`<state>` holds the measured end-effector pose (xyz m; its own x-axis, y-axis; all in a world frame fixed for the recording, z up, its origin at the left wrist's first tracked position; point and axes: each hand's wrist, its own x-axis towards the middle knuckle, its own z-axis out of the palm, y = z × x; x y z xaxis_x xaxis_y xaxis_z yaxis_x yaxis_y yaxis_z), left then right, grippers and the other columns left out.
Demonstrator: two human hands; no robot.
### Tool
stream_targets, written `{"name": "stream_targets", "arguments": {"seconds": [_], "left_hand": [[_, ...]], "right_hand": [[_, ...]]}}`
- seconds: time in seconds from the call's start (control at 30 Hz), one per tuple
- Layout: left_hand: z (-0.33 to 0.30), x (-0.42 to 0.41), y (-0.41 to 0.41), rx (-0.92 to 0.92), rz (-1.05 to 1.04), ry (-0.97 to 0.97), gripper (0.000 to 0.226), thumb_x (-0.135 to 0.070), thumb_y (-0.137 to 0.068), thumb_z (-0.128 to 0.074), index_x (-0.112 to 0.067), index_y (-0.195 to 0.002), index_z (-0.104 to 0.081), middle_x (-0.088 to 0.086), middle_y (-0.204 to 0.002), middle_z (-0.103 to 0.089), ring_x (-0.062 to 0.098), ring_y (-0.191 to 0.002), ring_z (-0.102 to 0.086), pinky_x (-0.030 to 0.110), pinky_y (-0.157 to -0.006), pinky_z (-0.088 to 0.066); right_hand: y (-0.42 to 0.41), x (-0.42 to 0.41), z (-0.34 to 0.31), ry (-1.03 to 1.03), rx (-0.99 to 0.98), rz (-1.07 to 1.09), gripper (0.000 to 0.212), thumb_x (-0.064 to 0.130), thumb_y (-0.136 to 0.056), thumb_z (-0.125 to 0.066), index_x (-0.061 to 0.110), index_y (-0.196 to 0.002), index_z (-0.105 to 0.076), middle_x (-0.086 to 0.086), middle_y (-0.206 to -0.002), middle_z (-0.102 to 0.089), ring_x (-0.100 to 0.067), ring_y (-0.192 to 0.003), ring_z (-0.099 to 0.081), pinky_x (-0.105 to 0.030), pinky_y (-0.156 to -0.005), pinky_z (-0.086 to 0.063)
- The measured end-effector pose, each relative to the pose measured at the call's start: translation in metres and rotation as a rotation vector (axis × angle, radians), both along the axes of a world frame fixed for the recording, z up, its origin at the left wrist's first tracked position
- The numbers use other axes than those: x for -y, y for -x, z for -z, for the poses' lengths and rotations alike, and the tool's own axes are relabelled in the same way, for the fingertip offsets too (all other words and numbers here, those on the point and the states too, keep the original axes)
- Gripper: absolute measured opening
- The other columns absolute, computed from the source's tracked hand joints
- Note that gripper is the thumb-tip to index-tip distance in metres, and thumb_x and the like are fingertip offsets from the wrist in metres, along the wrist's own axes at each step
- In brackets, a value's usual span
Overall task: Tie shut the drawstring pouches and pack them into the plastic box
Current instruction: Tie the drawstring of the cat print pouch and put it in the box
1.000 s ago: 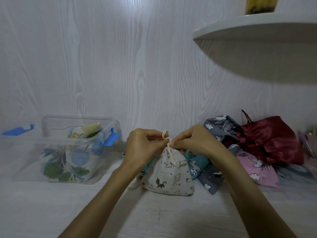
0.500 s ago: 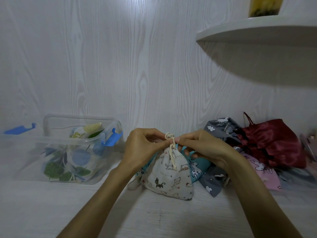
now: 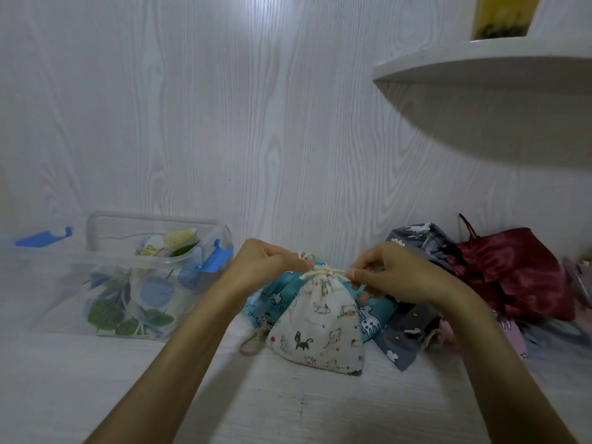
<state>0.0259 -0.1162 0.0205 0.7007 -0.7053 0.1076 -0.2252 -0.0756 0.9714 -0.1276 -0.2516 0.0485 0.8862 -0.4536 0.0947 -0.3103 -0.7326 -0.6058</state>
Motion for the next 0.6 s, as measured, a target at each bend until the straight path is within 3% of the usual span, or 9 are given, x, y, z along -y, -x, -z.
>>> {"name": "stream_targets", "arguments": {"seconds": [0.13, 0.27, 0.4, 0.5, 0.6], "left_hand": [[0.003, 0.004, -0.002, 0.081, 0.015, -0.143, 0.022, -0.022, -0.07, -0.081, -0.01, -0.088, -0.077, -0.009, -0.088, -0.07, -0.008, -0.076, -0.051, 0.014, -0.067, -0.037], [0.007, 0.006, -0.004, 0.133, 0.045, -0.226, 0.028, -0.026, -0.069, -0.083, -0.008, -0.089, -0.077, -0.01, -0.088, -0.07, -0.008, -0.078, -0.051, 0.014, -0.064, -0.036], [0.006, 0.004, -0.005, 0.165, 0.068, -0.227, 0.025, -0.03, -0.07, -0.082, -0.009, -0.083, -0.078, -0.015, -0.079, -0.07, -0.01, -0.077, -0.053, 0.009, -0.06, -0.037], [0.002, -0.002, -0.002, 0.123, 0.093, -0.203, 0.018, -0.033, -0.071, -0.08, -0.018, -0.08, -0.078, -0.018, -0.076, -0.068, -0.012, -0.073, -0.054, 0.008, -0.06, -0.036], [0.0, -0.011, 0.002, 0.092, 0.118, -0.193, 0.009, -0.034, -0.071, -0.079, -0.026, -0.07, -0.074, -0.018, -0.069, -0.069, -0.012, -0.068, -0.057, 0.008, -0.059, -0.038]], "right_hand": [[-0.002, 0.0, 0.004, 0.007, -0.191, -0.002, 0.017, 0.025, -0.091, -0.06, 0.015, -0.082, -0.069, 0.007, -0.067, -0.067, -0.003, -0.057, -0.062, -0.013, -0.057, -0.049], [0.0, 0.0, 0.004, 0.036, -0.285, 0.001, 0.017, 0.027, -0.089, -0.063, 0.013, -0.087, -0.072, 0.002, -0.075, -0.07, -0.002, -0.055, -0.062, -0.014, -0.058, -0.05], [0.004, 0.0, -0.002, -0.018, -0.071, -0.014, 0.02, 0.031, -0.086, -0.065, 0.021, -0.103, -0.066, -0.001, -0.097, -0.072, -0.006, -0.07, -0.066, -0.016, -0.063, -0.053], [0.006, -0.008, -0.005, -0.066, -0.11, -0.158, 0.063, 0.035, -0.081, -0.069, 0.041, -0.135, -0.037, 0.018, -0.124, -0.049, -0.004, -0.099, -0.061, -0.016, -0.077, -0.052], [0.001, -0.018, 0.006, -0.053, -0.191, -0.259, 0.085, 0.029, -0.077, -0.076, 0.048, -0.141, -0.023, 0.022, -0.132, -0.04, -0.002, -0.105, -0.057, -0.012, -0.078, -0.051]]}}
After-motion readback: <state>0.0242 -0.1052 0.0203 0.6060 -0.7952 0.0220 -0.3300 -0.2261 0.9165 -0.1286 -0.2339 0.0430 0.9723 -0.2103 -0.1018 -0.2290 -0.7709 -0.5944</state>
